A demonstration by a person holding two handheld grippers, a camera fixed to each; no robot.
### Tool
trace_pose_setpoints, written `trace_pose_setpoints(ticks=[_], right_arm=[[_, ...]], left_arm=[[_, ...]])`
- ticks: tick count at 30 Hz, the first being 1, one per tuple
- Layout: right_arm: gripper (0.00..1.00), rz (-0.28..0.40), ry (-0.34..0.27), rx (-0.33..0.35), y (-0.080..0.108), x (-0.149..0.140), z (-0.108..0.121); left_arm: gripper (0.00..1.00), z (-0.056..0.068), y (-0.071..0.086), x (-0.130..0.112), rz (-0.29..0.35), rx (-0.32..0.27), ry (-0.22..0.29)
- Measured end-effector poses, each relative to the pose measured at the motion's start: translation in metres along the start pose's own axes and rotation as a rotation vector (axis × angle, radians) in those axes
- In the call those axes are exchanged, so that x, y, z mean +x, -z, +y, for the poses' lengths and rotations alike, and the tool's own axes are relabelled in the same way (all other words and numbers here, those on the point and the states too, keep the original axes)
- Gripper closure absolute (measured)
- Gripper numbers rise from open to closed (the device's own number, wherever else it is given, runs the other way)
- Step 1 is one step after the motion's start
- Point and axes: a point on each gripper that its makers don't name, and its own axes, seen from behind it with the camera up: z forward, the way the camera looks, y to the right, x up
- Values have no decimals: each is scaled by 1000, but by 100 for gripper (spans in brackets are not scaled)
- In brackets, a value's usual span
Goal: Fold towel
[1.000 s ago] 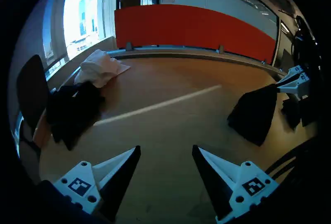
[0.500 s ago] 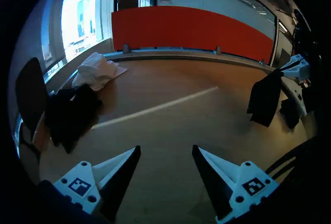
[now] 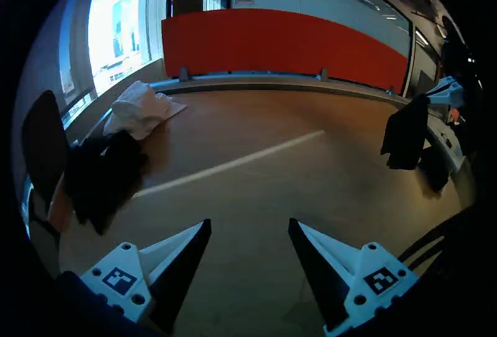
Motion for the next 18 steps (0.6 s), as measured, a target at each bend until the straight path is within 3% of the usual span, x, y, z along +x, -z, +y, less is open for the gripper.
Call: trace_pose_setpoints(ticks=[18], right_arm=[[95,-54,-30,-119,39,-48,100]], left_arm=[[8,5,-4,5,-8,3,-15]])
